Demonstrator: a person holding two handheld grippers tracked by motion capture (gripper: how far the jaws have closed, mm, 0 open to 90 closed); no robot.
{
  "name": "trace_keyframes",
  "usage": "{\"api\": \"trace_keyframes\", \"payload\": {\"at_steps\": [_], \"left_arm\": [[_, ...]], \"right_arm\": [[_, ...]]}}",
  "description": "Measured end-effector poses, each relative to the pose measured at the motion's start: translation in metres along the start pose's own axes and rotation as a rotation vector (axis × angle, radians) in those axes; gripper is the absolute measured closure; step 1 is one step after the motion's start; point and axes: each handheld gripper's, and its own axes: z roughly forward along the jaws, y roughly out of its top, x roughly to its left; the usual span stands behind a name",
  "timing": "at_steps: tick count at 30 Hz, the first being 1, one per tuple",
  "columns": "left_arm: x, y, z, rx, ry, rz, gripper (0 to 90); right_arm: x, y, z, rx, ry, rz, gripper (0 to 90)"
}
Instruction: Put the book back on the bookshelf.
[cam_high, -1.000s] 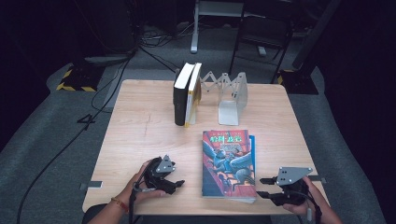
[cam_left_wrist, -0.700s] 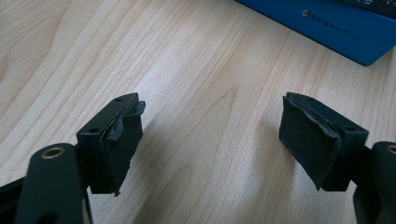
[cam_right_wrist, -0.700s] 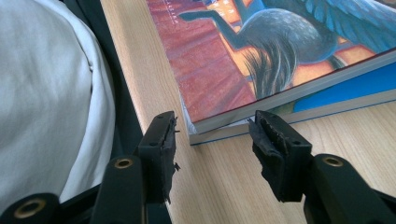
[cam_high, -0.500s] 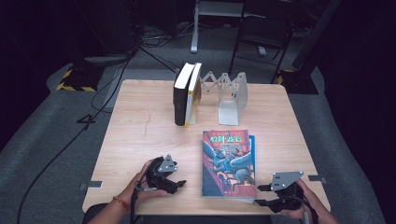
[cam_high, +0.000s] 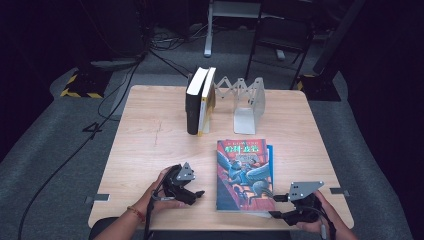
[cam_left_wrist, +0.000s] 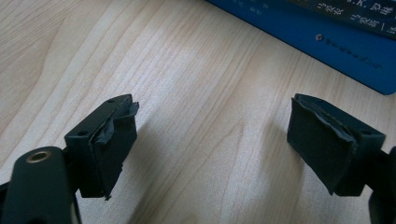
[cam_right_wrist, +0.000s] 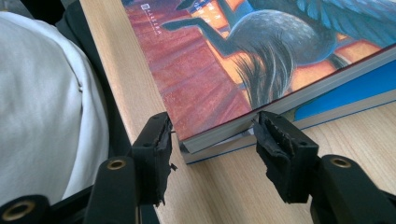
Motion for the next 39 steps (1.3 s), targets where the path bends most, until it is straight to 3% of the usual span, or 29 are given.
{"api": "trace_keyframes", "payload": {"at_steps": [4, 8, 17, 22, 25, 29, 33, 34, 35, 36, 39], "left_arm": [[0.000, 0.000, 0.000, 0.000, 0.003, -0.002, 16.1], [-0.001, 0.000, 0.000, -0.001, 0.003, -0.004, 16.1], [0.001, 0.003, 0.001, 0.013, 0.018, -0.018, 18.5], [0.003, 0.006, 0.002, 0.020, 0.020, -0.018, 17.7], [0.004, 0.007, 0.002, 0.028, 0.020, -0.017, 17.6], [0.003, 0.007, 0.002, 0.031, 0.022, -0.014, 18.0], [0.003, 0.008, 0.003, 0.028, 0.024, -0.016, 17.9], [0.003, 0.008, 0.003, 0.028, 0.024, -0.017, 18.1], [0.003, 0.008, 0.003, 0.028, 0.025, -0.019, 18.3], [0.003, 0.009, 0.003, 0.031, 0.026, -0.016, 18.5], [0.004, 0.014, 0.007, 0.025, 0.036, -0.023, 21.4]], "right_arm": [[0.001, 0.001, 0.001, -0.007, -0.008, 0.012, 45.6], [0.005, 0.004, 0.002, 0.009, -0.037, -0.008, 43.8], [0.004, 0.007, 0.004, -0.028, -0.025, 0.036, 34.7], [0.000, 0.010, -0.003, -0.123, 0.031, 0.106, 30.1], [0.000, 0.011, -0.003, -0.144, 0.045, 0.124, 27.4], [-0.004, 0.012, -0.006, -0.196, 0.098, 0.190, 25.3], [-0.010, 0.012, -0.003, -0.195, 0.101, 0.280, 28.2], [-0.010, 0.013, -0.002, -0.179, 0.093, 0.282, 30.8], [-0.009, 0.013, 0.000, -0.160, 0.063, 0.272, 42.1], [-0.009, 0.014, 0.000, -0.155, 0.033, 0.270, 45.4], [-0.013, 0.014, 0.003, -0.157, 0.033, 0.260, 51.5]]}}
